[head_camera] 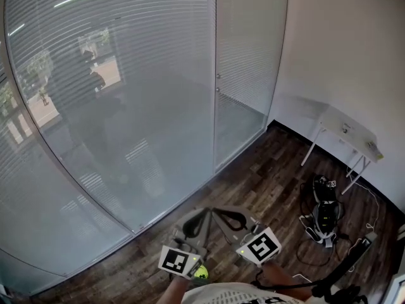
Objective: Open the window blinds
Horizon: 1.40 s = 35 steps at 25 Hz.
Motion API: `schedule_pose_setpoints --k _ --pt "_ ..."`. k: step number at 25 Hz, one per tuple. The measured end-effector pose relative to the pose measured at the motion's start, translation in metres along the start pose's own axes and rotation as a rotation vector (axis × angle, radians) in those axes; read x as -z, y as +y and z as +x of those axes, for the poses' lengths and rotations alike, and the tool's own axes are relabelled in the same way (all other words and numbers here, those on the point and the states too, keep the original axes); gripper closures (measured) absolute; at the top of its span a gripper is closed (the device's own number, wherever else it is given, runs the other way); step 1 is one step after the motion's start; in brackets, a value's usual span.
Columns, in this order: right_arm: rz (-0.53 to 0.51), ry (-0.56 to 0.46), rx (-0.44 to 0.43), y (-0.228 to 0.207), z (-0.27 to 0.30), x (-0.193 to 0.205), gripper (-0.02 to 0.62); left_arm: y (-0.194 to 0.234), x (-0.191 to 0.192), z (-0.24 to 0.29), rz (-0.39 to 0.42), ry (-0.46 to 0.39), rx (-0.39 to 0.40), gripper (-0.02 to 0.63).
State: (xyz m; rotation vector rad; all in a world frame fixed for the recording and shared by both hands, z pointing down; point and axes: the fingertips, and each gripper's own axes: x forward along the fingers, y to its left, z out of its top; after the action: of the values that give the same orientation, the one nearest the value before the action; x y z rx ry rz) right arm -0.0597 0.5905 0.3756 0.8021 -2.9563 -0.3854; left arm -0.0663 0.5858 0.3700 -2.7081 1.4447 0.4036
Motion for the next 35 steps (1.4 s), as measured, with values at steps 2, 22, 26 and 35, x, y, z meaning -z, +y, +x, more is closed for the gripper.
schedule_pose_setpoints --k 2,22,26,35 --pt "-0.004 -0.004 0.001 -0.006 0.013 -0.001 0.588 0.015 -0.003 0.007 0.003 -0.011 0.007 0.617" --pt "-0.055 0.005 0.049 -0.044 0.132 0.011 0.588 0.137 0.005 0.039 0.039 0.017 0.074 0.617" --pt "-0.051 0.0 0.053 -0.057 0.14 0.017 0.588 0.148 0.012 0.053 0.029 0.037 0.077 0.617" --pt "-0.04 -0.03 0.027 -0.072 0.147 0.041 0.588 0.16 0.035 0.067 0.033 0.047 0.032 0.617"
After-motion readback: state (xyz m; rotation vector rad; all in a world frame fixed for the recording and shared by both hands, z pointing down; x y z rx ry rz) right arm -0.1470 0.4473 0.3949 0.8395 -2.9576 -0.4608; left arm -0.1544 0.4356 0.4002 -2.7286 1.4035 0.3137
